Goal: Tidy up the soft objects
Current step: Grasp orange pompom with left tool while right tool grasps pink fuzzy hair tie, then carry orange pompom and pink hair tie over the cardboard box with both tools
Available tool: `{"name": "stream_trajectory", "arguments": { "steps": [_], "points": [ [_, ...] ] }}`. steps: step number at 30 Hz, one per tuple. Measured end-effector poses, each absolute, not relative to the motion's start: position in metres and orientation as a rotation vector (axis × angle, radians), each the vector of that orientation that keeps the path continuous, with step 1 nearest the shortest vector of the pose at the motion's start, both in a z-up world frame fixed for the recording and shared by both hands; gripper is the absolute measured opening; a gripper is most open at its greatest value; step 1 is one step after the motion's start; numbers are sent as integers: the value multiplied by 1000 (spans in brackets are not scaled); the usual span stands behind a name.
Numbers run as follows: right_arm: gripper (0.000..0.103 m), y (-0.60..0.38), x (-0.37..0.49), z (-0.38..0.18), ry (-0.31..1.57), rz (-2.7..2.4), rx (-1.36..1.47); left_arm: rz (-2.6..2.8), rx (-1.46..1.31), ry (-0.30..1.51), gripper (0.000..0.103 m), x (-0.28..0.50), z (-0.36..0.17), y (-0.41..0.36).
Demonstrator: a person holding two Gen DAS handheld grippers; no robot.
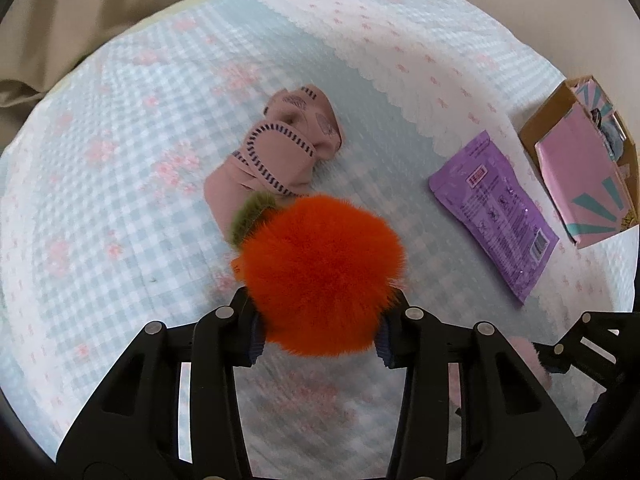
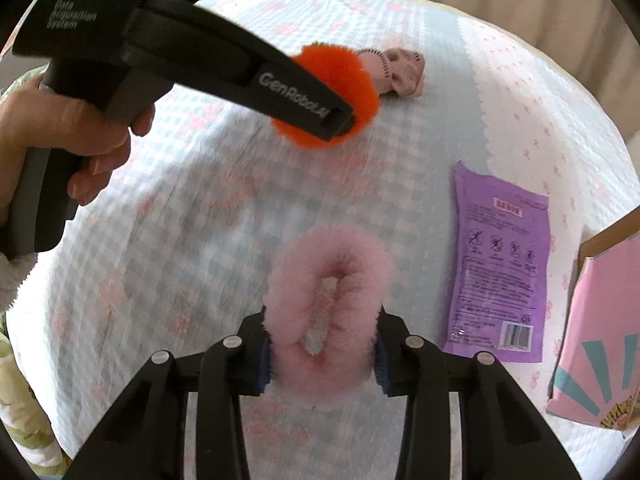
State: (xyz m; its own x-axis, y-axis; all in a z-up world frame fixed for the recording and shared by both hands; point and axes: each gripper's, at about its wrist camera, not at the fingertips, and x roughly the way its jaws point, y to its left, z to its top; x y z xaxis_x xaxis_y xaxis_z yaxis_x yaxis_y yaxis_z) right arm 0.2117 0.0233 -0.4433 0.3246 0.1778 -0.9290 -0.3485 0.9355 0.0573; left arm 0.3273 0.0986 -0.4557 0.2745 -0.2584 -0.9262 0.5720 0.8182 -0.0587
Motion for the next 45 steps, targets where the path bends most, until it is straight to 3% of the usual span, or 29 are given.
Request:
{"name": "stream_trajectory", "arguments": {
  "steps": [10, 30, 37, 45],
  "points": [
    [36, 5, 192, -379, 1127, 301, -136, -534, 293, 1119, 39, 302, -402, 110],
    [36, -84, 133, -182, 962, 263, -22, -371, 121, 1014, 39, 187, -198, 105],
    [36, -156, 120, -153, 931, 223, -5, -330, 31, 1020, 39, 146, -170, 60],
    [36, -247, 113, -151, 925, 169, 18, -382, 37, 979, 39, 127, -158, -47]
  ]
}}
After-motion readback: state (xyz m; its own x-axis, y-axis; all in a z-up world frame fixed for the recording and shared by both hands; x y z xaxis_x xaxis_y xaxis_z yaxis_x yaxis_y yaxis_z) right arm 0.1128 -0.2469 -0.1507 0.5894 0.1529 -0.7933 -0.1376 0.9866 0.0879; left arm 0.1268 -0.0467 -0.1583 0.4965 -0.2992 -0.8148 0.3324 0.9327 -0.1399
